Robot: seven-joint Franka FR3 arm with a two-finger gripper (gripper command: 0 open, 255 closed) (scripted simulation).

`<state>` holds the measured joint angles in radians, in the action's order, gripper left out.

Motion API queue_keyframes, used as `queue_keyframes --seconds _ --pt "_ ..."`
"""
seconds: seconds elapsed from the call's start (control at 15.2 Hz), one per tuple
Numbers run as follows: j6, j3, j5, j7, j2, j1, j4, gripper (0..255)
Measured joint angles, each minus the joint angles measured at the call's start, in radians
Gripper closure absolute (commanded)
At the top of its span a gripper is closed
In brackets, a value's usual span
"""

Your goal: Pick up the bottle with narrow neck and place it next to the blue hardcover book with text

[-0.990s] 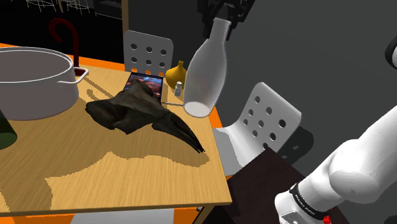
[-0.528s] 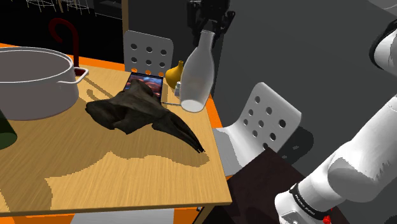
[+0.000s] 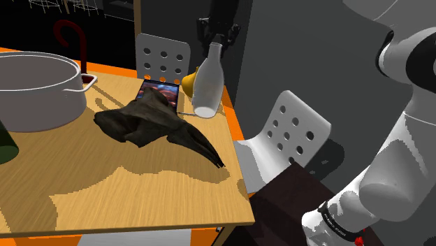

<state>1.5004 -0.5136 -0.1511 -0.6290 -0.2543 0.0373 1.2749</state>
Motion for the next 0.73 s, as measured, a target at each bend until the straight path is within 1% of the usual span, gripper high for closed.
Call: queue_keyframes --seconds 0.07,0.13,0.2,0.26,0.33,0.53,0.59,0.66,0.73 --pt "0.009 0.005 -0.010 0.007 -0.024 0.000 -0.014 255" --pt "0.006 0.011 -0.028 0.017 -0.067 -0.003 -0.056 255" --pt "0.012 0.017 -0.035 0.026 -0.086 -0.001 -0.067 255" --pt "0.007 0.023 -0.049 0.037 -0.121 -0.004 -0.107 255" --pt "0.014 0.028 -0.057 0.047 -0.143 -0.002 -0.120 255" --pt "0.014 0.047 -0.088 0.076 -0.235 -0.009 -0.211 255" --pt "0.013 0.053 -0.100 0.084 -0.272 -0.016 -0.248 255" --pt "-0.003 0.063 -0.119 0.095 -0.331 -0.034 -0.324 255" --pt "-0.013 0.072 -0.130 0.110 -0.372 -0.039 -0.375 255"
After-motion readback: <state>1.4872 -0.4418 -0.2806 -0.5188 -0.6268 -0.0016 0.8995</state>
